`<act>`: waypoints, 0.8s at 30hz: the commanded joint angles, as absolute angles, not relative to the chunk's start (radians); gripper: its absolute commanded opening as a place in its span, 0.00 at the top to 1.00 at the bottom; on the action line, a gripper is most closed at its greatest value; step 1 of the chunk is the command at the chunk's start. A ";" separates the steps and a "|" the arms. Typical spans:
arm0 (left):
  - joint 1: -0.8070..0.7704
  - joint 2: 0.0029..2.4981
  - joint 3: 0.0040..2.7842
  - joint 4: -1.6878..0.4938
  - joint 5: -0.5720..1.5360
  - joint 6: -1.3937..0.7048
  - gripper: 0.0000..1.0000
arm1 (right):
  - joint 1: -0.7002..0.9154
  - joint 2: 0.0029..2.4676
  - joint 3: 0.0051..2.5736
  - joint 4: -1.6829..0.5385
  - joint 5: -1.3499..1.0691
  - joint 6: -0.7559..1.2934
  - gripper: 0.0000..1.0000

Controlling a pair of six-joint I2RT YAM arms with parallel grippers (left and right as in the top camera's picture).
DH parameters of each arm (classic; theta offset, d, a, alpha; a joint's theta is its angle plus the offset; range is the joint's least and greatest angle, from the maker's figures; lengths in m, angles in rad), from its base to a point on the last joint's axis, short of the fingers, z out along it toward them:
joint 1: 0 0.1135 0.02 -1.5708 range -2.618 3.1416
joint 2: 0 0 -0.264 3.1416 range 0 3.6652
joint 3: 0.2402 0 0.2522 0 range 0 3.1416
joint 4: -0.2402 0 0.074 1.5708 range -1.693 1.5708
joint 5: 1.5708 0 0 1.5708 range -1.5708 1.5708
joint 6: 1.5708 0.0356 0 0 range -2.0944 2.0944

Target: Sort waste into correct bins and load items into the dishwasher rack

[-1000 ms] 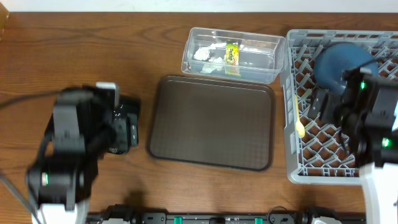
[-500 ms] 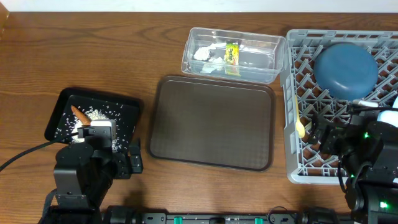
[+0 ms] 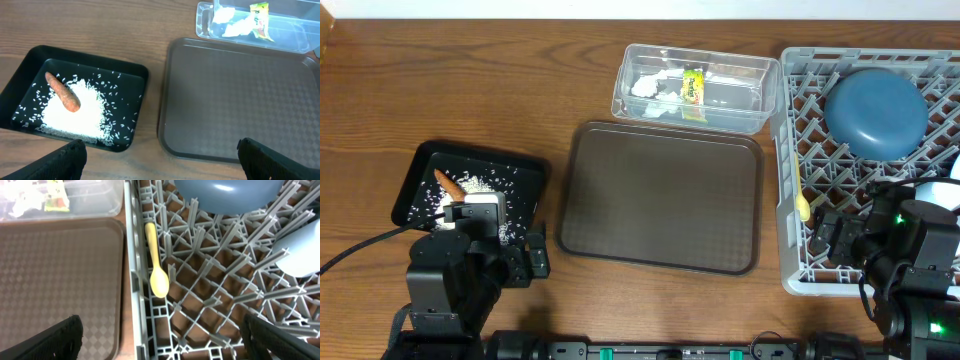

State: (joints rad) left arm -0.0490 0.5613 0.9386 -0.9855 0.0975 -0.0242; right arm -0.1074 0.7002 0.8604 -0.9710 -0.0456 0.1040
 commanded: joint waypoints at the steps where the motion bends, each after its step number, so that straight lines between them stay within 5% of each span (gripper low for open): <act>1: -0.054 0.561 0.932 -0.986 0.093 -0.028 0.02 | -0.119 0.699 0.853 -0.981 -0.050 0.119 0.01; 16: -0.054 0.561 0.932 -0.986 0.093 -0.028 0.02 | -0.111 0.695 0.851 -0.986 -0.027 0.107 0.01; 24: -0.054 0.561 0.932 -0.986 0.093 -0.028 0.02 | -0.037 0.578 0.729 -0.773 -0.027 0.070 0.01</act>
